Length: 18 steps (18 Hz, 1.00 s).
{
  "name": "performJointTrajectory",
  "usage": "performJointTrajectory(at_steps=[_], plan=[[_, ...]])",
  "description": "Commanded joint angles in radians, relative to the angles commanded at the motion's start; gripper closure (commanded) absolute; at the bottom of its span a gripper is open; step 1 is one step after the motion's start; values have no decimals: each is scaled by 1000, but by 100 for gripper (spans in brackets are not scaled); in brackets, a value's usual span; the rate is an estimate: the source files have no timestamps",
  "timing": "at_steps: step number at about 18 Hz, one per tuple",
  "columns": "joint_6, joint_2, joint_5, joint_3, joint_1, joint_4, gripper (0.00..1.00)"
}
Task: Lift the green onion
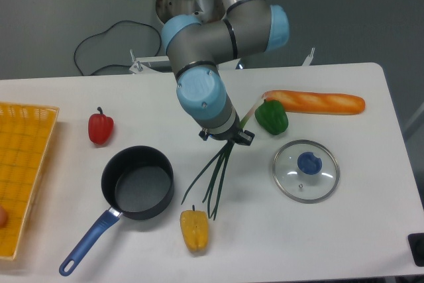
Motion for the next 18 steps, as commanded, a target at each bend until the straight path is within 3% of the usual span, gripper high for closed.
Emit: performJointTrajectory(at_steps=[11, 15, 18], plan=[[97, 6, -81, -3, 38, -3, 90], [103, 37, -86, -6, 52, -3, 90], [182, 37, -89, -8, 55, -2, 90]])
